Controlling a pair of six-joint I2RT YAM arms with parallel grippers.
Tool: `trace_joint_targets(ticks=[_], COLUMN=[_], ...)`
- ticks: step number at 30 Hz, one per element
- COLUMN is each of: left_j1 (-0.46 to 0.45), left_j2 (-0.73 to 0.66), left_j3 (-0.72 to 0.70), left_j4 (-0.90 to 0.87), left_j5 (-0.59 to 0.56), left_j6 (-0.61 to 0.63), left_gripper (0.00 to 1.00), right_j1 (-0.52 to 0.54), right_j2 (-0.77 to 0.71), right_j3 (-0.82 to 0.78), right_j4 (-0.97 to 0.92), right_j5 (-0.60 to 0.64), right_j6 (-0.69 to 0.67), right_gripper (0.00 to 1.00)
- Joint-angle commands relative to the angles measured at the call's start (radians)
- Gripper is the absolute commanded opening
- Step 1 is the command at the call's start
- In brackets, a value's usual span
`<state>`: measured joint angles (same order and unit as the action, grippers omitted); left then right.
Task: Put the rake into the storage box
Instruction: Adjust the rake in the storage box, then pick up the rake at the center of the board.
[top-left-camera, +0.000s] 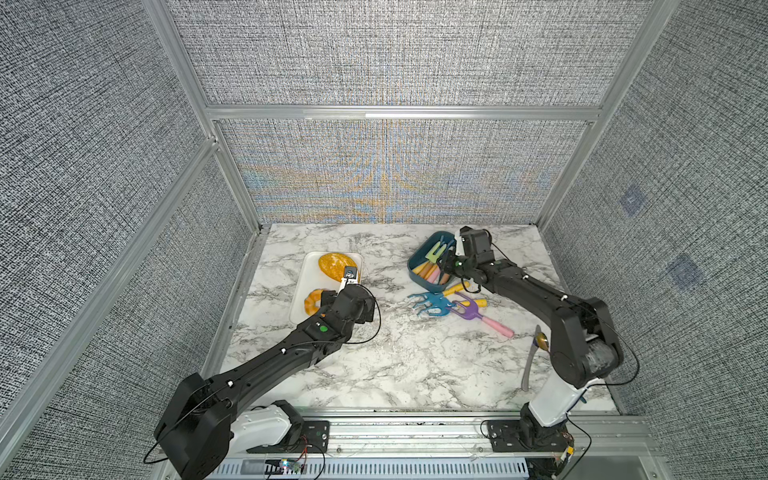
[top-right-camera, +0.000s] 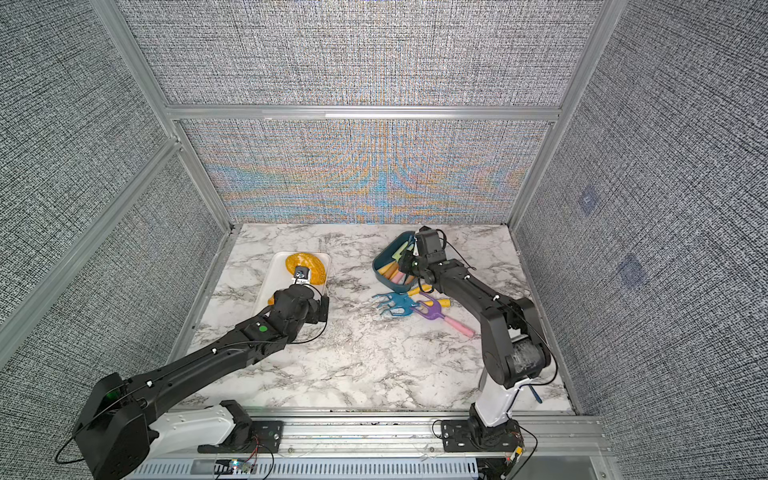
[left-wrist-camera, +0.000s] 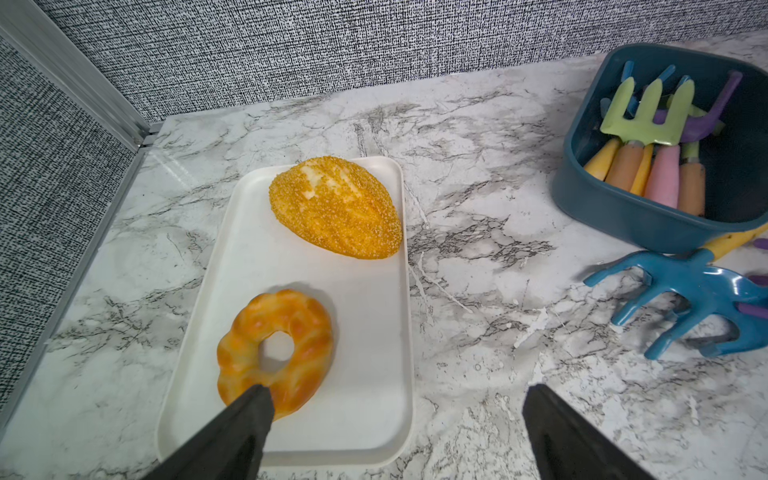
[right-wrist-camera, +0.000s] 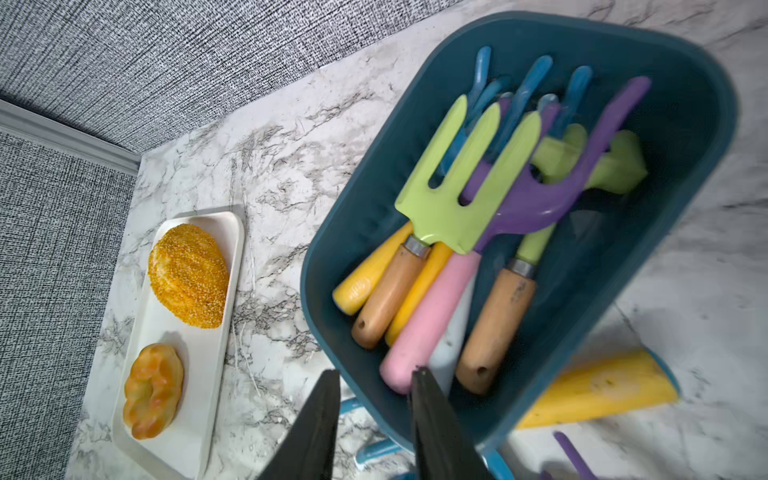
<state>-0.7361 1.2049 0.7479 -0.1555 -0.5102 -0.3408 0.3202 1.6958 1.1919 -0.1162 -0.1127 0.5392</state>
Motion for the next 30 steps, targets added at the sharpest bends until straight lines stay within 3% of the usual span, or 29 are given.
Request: trace_joint_targets(ticks=[1,4,8,14,24,30], left_j1=[0.001,0.002,0.001,0.001,0.001,0.001], left_j2=[-0.015,-0.029,-0.043,-0.055,-0.025,-0.007], left_j3=[-0.002,-0.008,-0.007,-0.009,-0.004,-0.003], left_j4=[0.022,0.022,0.016,0.019,0.020,0.026], left_j5=[-0.010,-0.023,-0.024,-0.012,-0.009,-0.008], left_j6=[0.006,0.009,0.009,0.008,0.006,0.005], left_gripper=[0.99,0.99,0.99,0.99,0.99,0.99], right_j1=[-0.036,-0.095,-0.153,-0.236,-0.275,-0.175], right_j2=[-0.067,-0.134,-0.202,-0.283,-0.258,-0.344], right_j3=[-0.089,-0.204,-0.326,-0.483,-0.572,-0.671], right_j4=[0.008,0.030,0.045,0.063,0.050,0.020], right_j5=[-0.002,-0.019,-0.028,-0.027,-0.069,-0.084], right_j6=[-0.060,-0.065,-0.059,-0.042,-0.021,0.007], right_gripper=[0.39,0.45,0.62,0.75,0.76,0.74])
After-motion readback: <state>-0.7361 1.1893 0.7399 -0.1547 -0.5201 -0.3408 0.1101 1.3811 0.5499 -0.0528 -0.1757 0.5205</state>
